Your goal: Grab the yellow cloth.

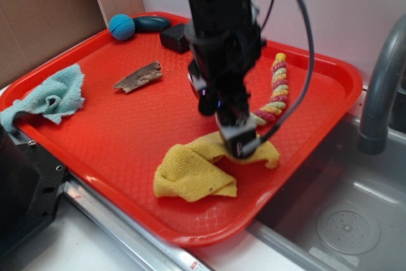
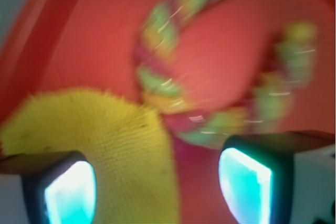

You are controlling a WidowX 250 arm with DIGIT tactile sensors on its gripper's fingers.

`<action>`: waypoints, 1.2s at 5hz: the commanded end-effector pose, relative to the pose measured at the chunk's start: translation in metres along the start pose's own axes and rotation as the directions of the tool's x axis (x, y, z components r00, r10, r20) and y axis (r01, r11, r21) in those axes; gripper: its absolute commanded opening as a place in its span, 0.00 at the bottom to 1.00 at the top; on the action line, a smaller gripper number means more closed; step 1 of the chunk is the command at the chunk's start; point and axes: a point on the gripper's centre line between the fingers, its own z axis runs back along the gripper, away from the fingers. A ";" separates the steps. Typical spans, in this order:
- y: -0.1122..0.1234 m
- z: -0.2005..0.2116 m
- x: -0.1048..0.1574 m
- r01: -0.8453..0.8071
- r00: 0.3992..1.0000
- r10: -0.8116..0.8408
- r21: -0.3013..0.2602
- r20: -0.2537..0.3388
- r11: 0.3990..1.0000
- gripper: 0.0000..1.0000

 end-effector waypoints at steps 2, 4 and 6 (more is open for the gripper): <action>-0.015 0.018 -0.028 0.193 0.978 -0.170 -0.218 0.123 0.956 1.00; -0.023 0.091 -0.027 0.136 0.990 -0.130 -0.133 0.058 0.982 1.00; -0.034 0.063 -0.047 0.148 0.981 -0.167 -0.169 -0.102 0.974 1.00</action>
